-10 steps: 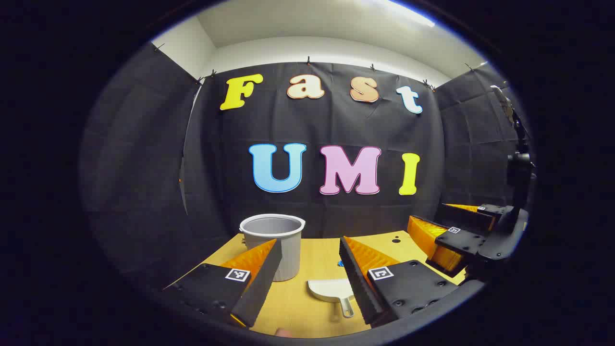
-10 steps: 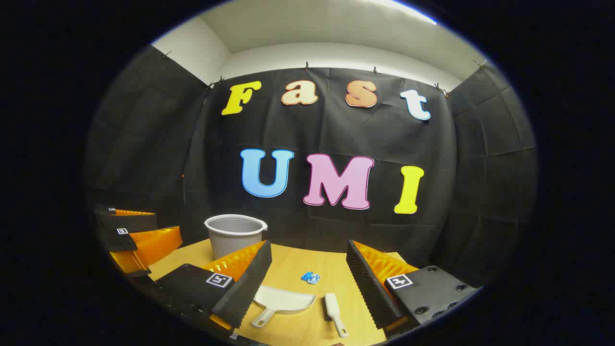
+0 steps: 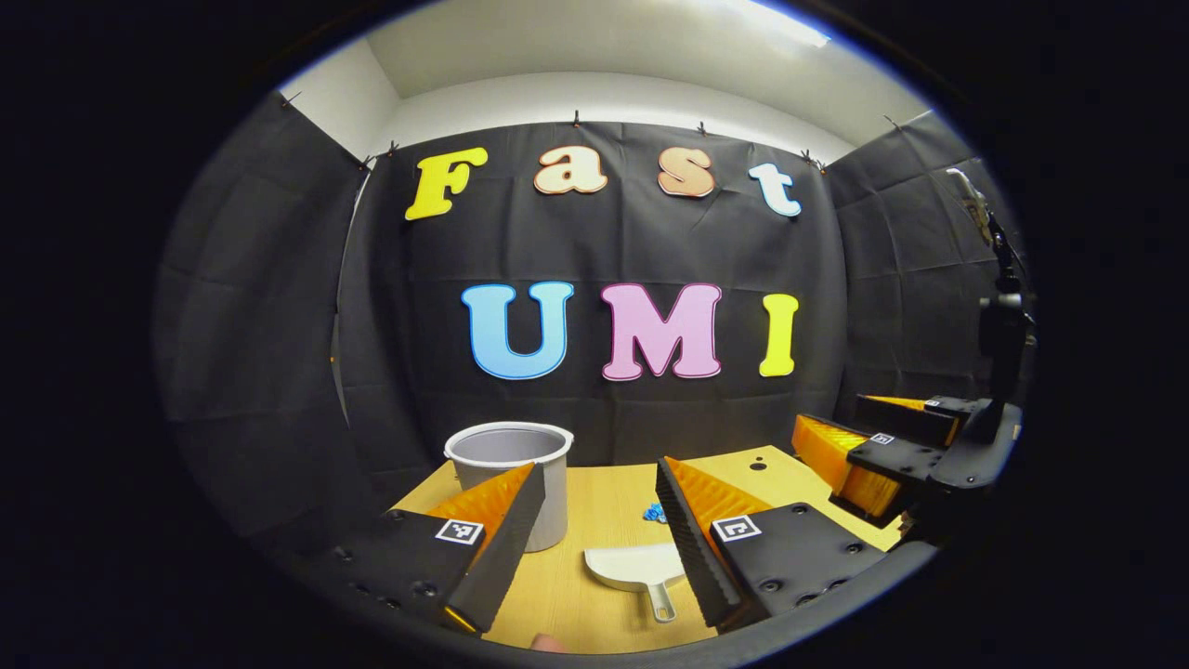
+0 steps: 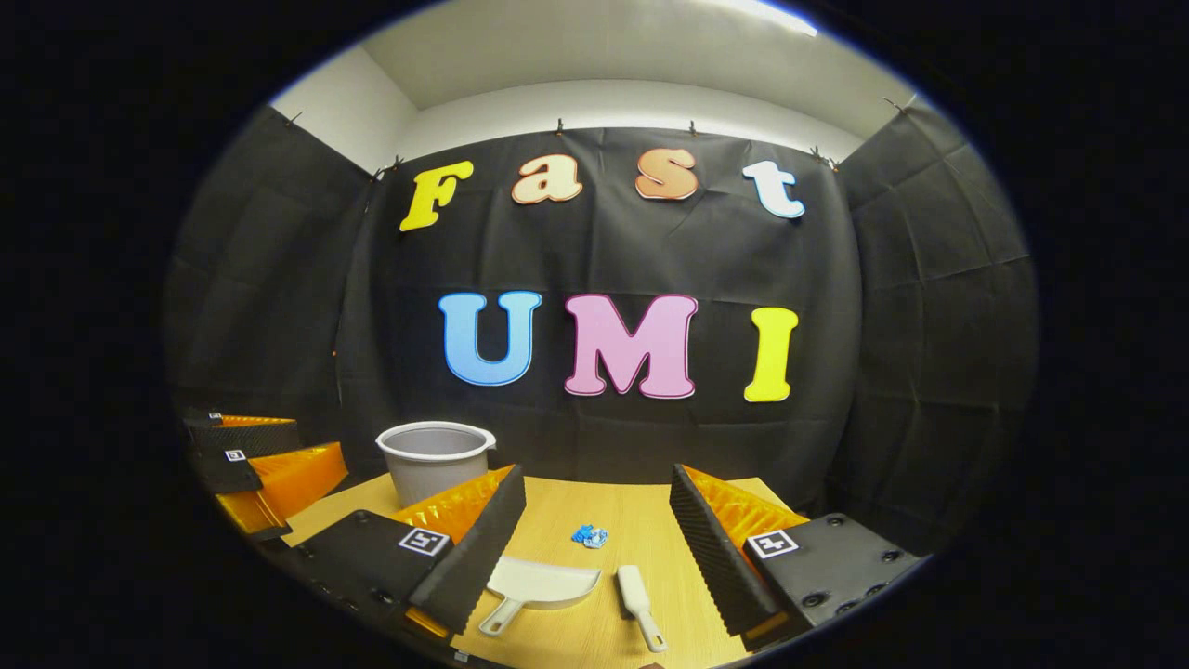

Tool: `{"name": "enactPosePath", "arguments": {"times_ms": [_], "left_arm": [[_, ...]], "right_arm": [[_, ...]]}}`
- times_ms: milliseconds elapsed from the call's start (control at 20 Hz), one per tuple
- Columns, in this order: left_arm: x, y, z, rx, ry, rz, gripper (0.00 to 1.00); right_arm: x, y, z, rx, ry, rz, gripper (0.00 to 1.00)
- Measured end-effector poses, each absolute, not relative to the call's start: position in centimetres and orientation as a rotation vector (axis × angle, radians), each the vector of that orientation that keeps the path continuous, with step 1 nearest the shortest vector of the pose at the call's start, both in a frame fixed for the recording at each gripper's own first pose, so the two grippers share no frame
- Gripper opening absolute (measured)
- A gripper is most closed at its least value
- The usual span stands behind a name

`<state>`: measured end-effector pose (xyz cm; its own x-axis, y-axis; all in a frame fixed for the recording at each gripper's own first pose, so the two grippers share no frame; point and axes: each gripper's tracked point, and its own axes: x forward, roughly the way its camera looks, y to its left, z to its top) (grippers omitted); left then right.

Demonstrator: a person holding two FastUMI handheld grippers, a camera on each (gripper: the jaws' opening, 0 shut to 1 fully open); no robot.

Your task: Pick up the small broom and dustpan from the desktop, sweep the trash into the dustpan with the broom, and then empty the trash into the garbage bin.

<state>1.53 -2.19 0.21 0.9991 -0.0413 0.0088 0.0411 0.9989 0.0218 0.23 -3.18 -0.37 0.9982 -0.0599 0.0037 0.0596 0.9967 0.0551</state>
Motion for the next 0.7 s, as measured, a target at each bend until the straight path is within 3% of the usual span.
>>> {"name": "enactPosePath", "arguments": {"times_ms": [700], "left_arm": [[2.5,-3.2,-0.4,-0.002,-0.004,-0.086,0.72]], "right_arm": [[0.3,-2.9,-1.7,0.011,0.038,-0.05,1.0]]}}
